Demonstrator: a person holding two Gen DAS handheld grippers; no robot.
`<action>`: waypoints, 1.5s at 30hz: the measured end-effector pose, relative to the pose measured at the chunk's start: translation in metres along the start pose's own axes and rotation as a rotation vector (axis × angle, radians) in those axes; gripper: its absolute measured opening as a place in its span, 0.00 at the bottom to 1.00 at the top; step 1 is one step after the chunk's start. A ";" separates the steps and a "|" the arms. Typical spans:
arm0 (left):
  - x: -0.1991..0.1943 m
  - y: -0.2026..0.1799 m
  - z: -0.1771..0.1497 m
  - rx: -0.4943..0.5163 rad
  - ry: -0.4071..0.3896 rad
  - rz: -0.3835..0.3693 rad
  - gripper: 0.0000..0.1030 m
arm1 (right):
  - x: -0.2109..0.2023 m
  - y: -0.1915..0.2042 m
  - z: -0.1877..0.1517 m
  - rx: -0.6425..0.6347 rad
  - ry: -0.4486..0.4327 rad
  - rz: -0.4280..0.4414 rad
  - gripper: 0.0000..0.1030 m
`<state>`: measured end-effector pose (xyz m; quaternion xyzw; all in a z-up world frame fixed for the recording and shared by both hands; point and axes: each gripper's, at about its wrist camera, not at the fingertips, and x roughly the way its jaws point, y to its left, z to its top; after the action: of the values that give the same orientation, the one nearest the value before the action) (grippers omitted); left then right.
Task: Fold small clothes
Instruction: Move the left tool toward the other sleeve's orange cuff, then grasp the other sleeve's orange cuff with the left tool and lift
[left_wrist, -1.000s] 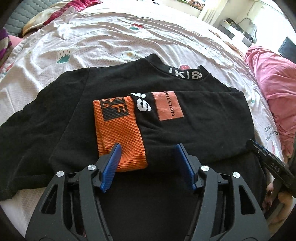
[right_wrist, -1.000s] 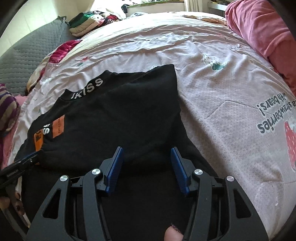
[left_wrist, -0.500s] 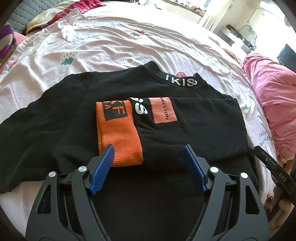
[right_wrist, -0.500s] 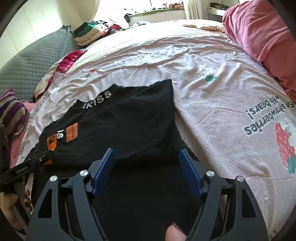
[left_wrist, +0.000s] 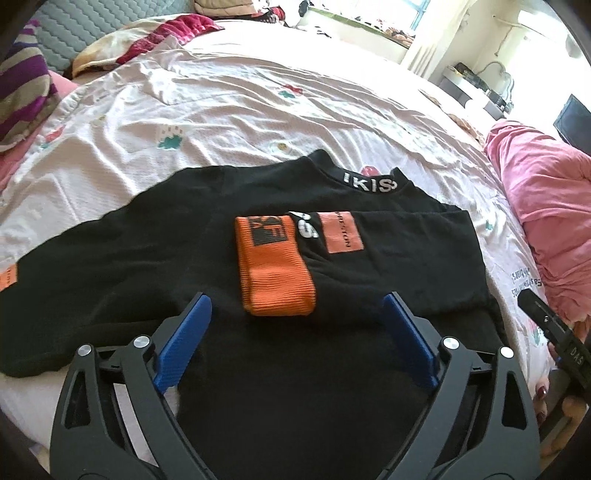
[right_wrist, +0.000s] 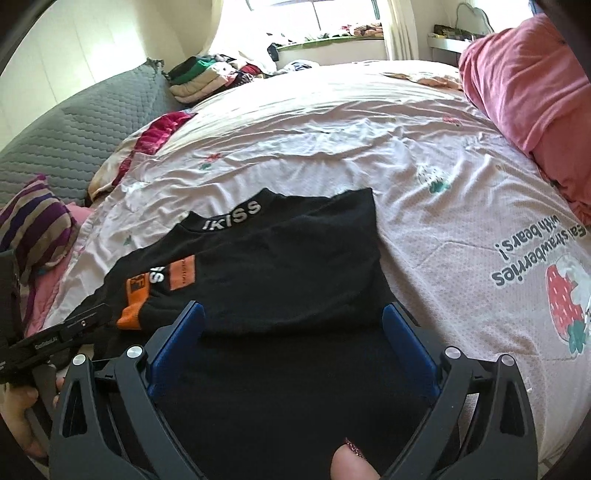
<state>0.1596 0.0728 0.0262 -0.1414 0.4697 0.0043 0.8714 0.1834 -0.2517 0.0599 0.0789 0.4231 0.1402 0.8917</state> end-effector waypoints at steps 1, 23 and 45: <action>-0.003 0.002 0.000 -0.003 -0.004 0.008 0.86 | -0.001 0.002 0.000 -0.004 -0.002 0.002 0.94; -0.041 0.069 -0.018 -0.140 -0.049 0.055 0.91 | -0.012 0.079 0.001 -0.154 -0.014 0.086 0.95; -0.068 0.155 -0.050 -0.339 -0.085 0.127 0.91 | 0.003 0.175 -0.015 -0.334 0.032 0.201 0.95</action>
<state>0.0585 0.2177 0.0185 -0.2559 0.4328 0.1446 0.8522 0.1415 -0.0848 0.0931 -0.0306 0.3979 0.2982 0.8671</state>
